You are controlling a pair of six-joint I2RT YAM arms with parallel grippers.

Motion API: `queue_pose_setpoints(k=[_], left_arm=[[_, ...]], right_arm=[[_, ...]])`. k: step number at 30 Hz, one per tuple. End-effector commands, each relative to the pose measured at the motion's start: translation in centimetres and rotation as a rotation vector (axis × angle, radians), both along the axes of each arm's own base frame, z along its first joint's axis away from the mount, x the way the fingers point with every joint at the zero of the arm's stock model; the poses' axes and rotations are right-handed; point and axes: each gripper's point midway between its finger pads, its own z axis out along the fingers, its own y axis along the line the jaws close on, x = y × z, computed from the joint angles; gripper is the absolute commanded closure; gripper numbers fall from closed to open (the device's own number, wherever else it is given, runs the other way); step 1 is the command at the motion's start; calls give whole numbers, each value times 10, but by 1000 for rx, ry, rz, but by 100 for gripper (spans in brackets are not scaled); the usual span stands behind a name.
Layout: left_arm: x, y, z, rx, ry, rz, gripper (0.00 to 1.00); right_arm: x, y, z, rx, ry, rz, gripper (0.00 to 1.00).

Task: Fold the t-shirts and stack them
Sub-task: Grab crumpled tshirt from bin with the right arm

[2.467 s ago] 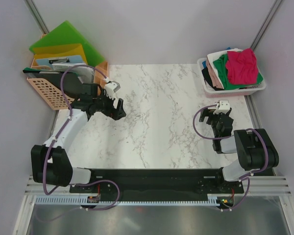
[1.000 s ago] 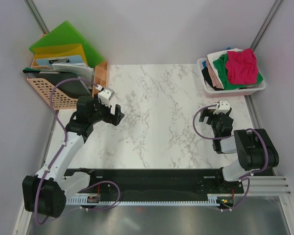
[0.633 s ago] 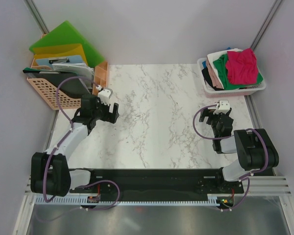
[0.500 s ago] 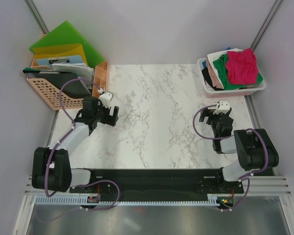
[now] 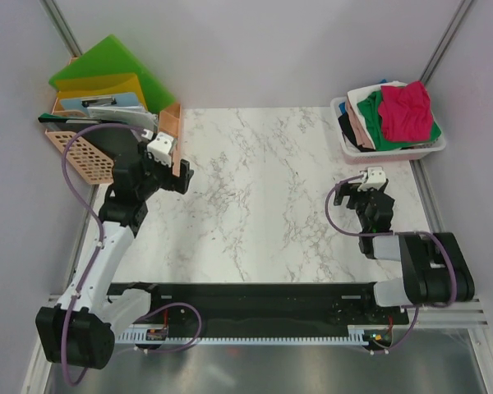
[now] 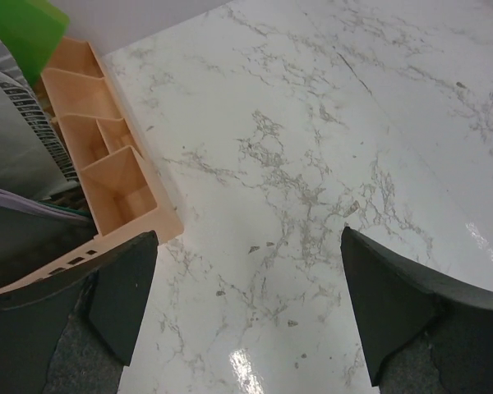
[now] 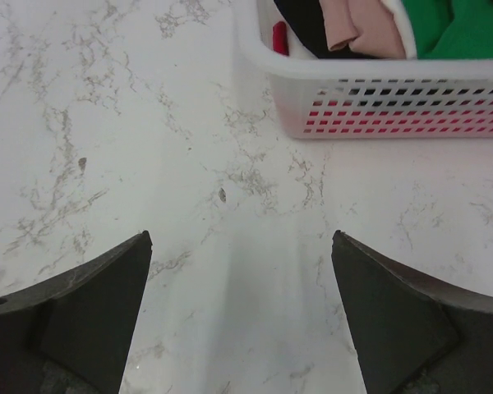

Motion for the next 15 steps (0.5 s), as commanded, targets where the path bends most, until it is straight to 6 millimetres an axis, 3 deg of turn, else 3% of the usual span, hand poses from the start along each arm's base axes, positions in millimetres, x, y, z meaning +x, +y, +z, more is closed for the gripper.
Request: queue_pose_setpoints(k=[1, 2, 3, 4, 5, 7, 8, 9, 10, 11, 12, 13, 14, 15], left_arm=[[-5, 1, 14, 6, -24, -3, 0], [-6, 1, 10, 17, -18, -7, 0], [-8, 2, -1, 25, 1, -12, 0], [-8, 2, -6, 29, 11, -8, 0], [-9, 3, -14, 32, 25, -8, 0], [-7, 4, -22, 35, 41, -2, 0], [-5, 6, -27, 49, 56, 9, 0], [3, 16, -21, 93, 54, 53, 0], [1, 25, -30, 126, 117, 86, 0], [14, 30, -21, 149, 152, 119, 0], [16, 35, -18, 167, 183, 140, 0], [8, 33, -24, 173, 258, 118, 0], [14, 24, -3, 149, 235, 82, 0], [13, 13, 7, 107, 230, 40, 0]], right_arm=[[5, 9, 90, -58, -160, 77, 2], [3, 3, 93, -95, -116, 56, 2], [4, -3, 111, -116, -135, 29, 2], [12, -10, 155, -160, -204, -1, 2], [12, -21, 142, -192, -87, -53, 2], [28, -36, 171, -218, -72, -117, 2], [30, -36, 164, -207, -4, -111, 2], [39, -31, 190, -180, -26, -88, 2], [45, -35, 184, -167, 25, -76, 2], [42, -32, 172, -169, 113, -43, 2], [44, -16, 174, -158, 135, 52, 2], [48, -12, 177, -151, 222, 89, 6], [51, -10, 182, -141, 265, 96, 6], [62, -9, 230, -138, 216, 105, 8]])
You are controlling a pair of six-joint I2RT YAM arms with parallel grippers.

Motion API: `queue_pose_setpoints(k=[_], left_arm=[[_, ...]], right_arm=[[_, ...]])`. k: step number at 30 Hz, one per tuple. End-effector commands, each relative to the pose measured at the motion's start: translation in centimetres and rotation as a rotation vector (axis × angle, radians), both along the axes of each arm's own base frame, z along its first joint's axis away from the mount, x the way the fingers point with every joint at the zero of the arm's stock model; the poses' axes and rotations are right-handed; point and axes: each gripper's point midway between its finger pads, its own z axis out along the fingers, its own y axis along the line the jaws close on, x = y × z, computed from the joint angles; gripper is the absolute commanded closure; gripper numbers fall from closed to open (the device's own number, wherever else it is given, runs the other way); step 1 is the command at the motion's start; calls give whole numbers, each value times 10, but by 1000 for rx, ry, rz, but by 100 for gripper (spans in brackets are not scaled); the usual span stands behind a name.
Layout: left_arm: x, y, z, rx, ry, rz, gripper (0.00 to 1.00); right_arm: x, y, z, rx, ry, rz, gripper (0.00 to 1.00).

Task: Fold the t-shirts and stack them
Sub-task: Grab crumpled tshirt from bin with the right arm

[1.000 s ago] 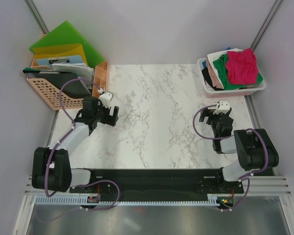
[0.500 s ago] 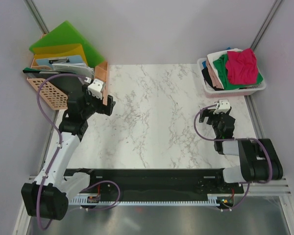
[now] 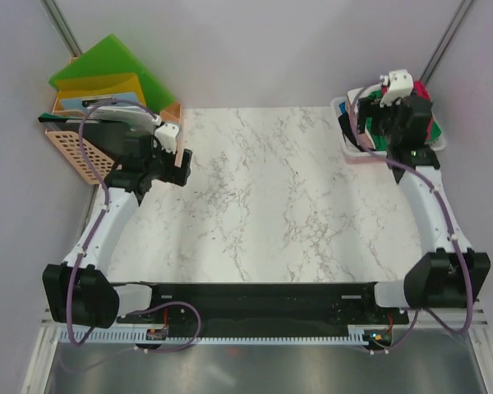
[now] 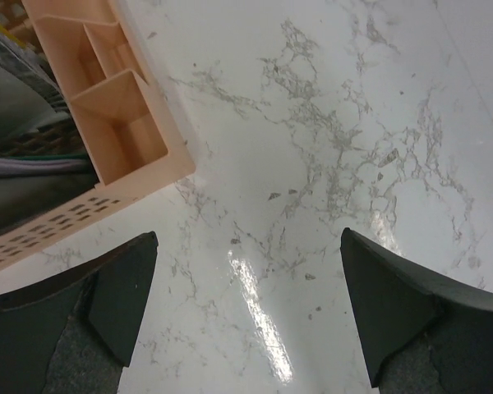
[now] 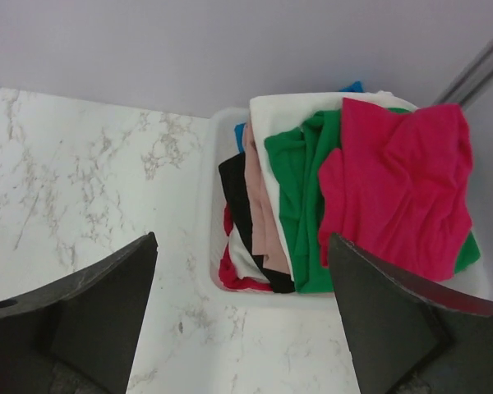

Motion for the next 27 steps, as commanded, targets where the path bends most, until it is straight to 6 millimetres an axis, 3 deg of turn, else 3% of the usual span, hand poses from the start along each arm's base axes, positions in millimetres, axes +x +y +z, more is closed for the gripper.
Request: queue_pose_setpoints(k=[1, 2, 3, 4, 5, 8, 9, 11, 12, 14, 15, 17, 18, 20, 21, 24, 27], left_arm=[[-3, -15, 50, 6, -21, -65, 0], [-1, -21, 69, 34, -60, -69, 0], [5, -8, 75, 158, -100, -1, 0], [5, -24, 82, 222, -140, -15, 0], [12, -14, 96, 281, -192, 64, 0], [24, -27, 97, 247, -153, 77, 0], [32, -34, 83, 225, -103, 80, 0], [40, -50, 75, 175, -60, 42, 0], [41, -57, 67, 140, -31, 36, 0], [44, -78, 38, 82, 56, -32, 0], [47, -86, 30, 49, 71, -48, 0], [52, -93, -2, 29, 138, -45, 0], [58, -97, -8, 24, 141, -61, 0], [72, -91, -26, 77, 148, -21, 0], [78, -89, -25, 89, 127, -18, 0], [90, -85, -1, 43, 26, -4, 0], [80, -89, 24, -25, -6, -57, 0]], right_arm=[[5, 12, -23, 34, 347, 97, 9], [-3, 11, -28, 55, 434, 105, 9], [5, 11, 4, 71, 382, 130, 9], [11, 3, 2, 76, 399, 109, 8], [15, -4, 8, 59, 381, 71, 7], [32, -40, 21, 16, 343, -132, 4], [44, -49, 15, 8, 357, -172, 3], [52, -63, -4, -8, 415, -252, 2], [62, -68, -27, 1, 469, -270, 3], [65, -63, -57, 47, 538, -240, 4], [65, -60, -87, 73, 605, -213, 5], [68, -46, -110, 147, 634, -156, 11], [63, -42, -130, 164, 674, -144, 13], [70, -45, -131, 169, 633, -160, 13], [68, -47, -130, 160, 620, -175, 13], [72, -59, -110, 130, 542, -223, 11], [69, -65, -95, 113, 515, -231, 12]])
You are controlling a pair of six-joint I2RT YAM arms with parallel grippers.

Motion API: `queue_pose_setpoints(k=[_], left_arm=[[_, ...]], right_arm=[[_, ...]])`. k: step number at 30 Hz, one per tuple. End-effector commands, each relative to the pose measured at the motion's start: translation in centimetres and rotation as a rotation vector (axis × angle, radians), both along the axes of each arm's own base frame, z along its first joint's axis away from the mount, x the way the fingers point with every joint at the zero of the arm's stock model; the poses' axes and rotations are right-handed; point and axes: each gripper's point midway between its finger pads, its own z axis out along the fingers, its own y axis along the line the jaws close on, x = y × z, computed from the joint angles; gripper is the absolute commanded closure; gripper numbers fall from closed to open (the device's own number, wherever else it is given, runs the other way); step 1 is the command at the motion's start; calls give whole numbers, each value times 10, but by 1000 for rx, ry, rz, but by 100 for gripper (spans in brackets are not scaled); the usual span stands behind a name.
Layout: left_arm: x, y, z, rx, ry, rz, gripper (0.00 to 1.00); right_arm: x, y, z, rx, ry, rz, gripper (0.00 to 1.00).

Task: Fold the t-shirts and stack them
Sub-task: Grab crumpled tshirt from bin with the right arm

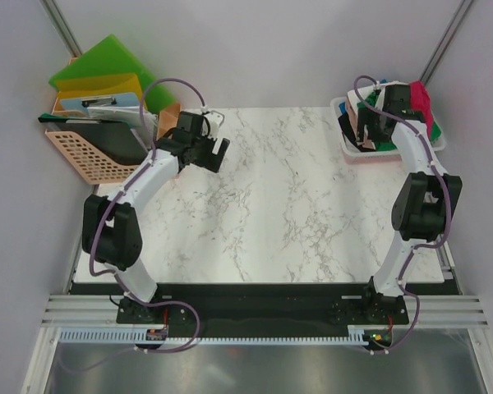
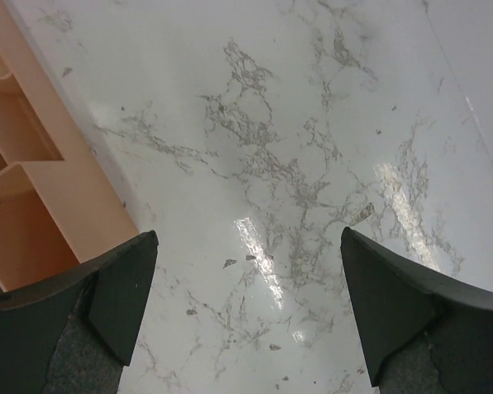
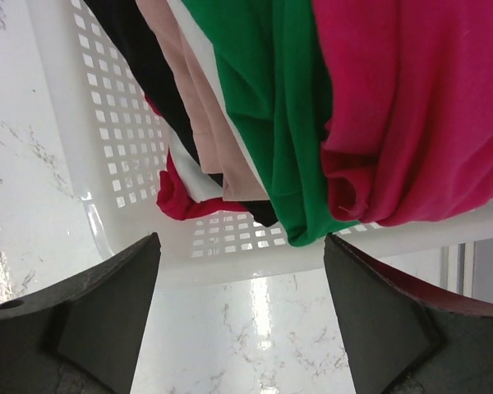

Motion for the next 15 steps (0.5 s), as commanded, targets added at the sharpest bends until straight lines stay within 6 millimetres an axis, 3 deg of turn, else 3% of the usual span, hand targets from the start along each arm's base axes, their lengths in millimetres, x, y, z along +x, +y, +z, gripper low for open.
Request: queue_pose_setpoints(k=[1, 2, 3, 6, 7, 8, 9, 10, 13, 15], left_arm=[[2, -10, 67, -144, -170, -39, 0], [-5, -13, 72, -150, -178, -78, 0], [-11, -13, 81, -154, -199, -97, 0], [-17, -3, 85, -121, -236, -80, 0], [-16, 9, 81, -84, -255, -33, 0], [-9, 10, 96, -94, -337, -20, 0], [-14, 19, 118, -95, -420, 7, 0], [-18, 23, 111, -86, -435, 12, 0], [-24, 26, 130, -79, -485, -1, 0], [-28, 29, 129, -56, -467, -7, 0]], right_arm=[[9, -12, 81, -36, -220, -36, 12], [4, -13, 74, -36, -208, -31, 12], [0, -17, 85, -52, -238, -39, 12], [13, -30, 84, -108, -270, -74, 12], [18, -33, 84, -110, -269, -80, 12], [28, -37, 83, -106, -275, -83, 12], [35, -38, 83, -87, -293, -86, 12], [42, -39, 85, -67, -313, -85, 12], [58, -50, 85, -43, -352, -115, 11], [67, -58, 79, -55, -317, -137, 10]])
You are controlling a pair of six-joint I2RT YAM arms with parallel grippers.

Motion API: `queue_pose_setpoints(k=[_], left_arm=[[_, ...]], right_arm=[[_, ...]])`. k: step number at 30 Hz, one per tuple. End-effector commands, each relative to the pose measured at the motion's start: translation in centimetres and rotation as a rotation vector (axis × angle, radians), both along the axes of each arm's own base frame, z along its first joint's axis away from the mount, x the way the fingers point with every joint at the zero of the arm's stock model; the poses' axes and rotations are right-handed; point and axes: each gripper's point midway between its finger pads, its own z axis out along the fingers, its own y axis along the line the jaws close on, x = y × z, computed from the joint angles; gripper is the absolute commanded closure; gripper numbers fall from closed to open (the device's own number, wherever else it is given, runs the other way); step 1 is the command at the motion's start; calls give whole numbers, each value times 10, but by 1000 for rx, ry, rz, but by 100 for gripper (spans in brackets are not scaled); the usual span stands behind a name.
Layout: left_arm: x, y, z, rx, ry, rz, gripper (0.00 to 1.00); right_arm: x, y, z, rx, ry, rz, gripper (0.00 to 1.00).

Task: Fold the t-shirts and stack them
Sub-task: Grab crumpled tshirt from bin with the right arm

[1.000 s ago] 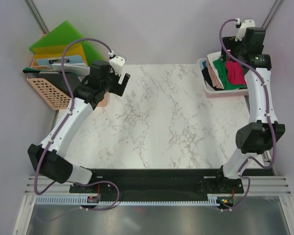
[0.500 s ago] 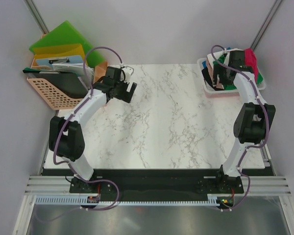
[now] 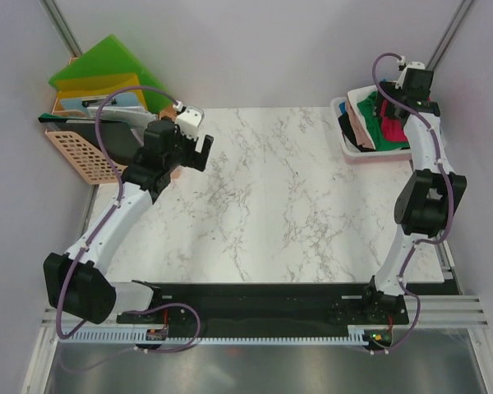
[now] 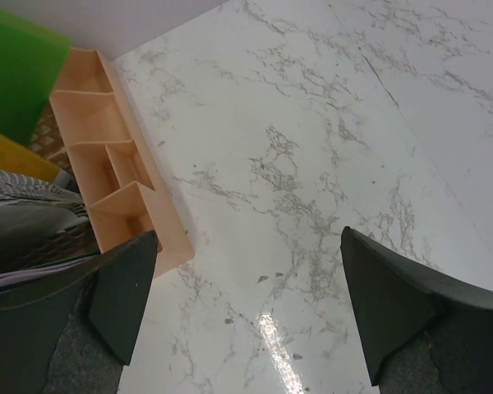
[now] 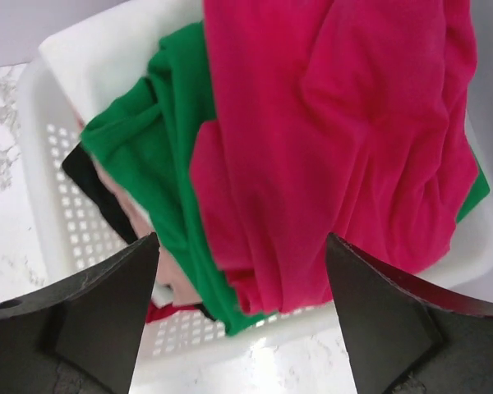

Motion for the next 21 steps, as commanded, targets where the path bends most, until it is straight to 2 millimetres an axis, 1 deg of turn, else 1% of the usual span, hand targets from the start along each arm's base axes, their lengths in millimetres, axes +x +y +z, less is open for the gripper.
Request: queue_pose_setpoints(k=[1, 2, 3, 5, 6, 8, 10, 11, 13, 14, 15, 16, 17, 18, 19, 20, 21], left_arm=[[6, 9, 31, 42, -113, 12, 0], [4, 9, 28, 59, -110, 4, 0], [2, 10, 23, 70, -99, -2, 0], [-2, 13, 22, 73, -103, 3, 0], [-3, 14, 17, 75, -92, 3, 0], [-5, 13, 13, 72, -85, -1, 0], [-4, 14, 7, 78, -77, -1, 0], [-2, 13, 4, 83, -69, -4, 0], [1, 12, 2, 84, -60, -2, 0], [2, 11, 1, 80, -55, 1, 0], [4, 10, -1, 78, -48, -1, 0], [4, 7, -2, 64, -42, -5, 0], [5, 6, -4, 59, -35, -7, 0], [5, 4, -8, 56, -25, -13, 0], [5, 3, -13, 56, -14, -17, 0], [6, 3, -15, 56, -7, -18, 0], [6, 4, -21, 60, 3, -14, 0]], right_arm=[[23, -15, 6, 2, -25, -52, 10], [33, -22, 5, -13, -19, -76, 10], [31, -23, -1, -14, 20, -77, 10], [33, -30, -8, -11, 36, -97, 11], [32, -33, -11, -9, 41, -101, 12], [28, -39, -16, 10, 39, -129, 13], [28, -44, -15, 13, 29, -141, 14], [25, -48, -12, 18, 26, -149, 16], [22, -48, -4, 41, 3, -131, 18], [16, -48, 1, 42, -5, -127, 23], [15, -47, 6, 38, -20, -114, 26], [11, -44, 3, 39, -12, -105, 30], [8, -44, 12, 33, -27, -100, 33], [5, -43, 13, 28, -26, -93, 35], [0, -39, 14, 37, -25, -81, 36], [-3, -35, 15, 46, -23, -68, 33], [-7, -31, 15, 37, -20, -37, 27]])
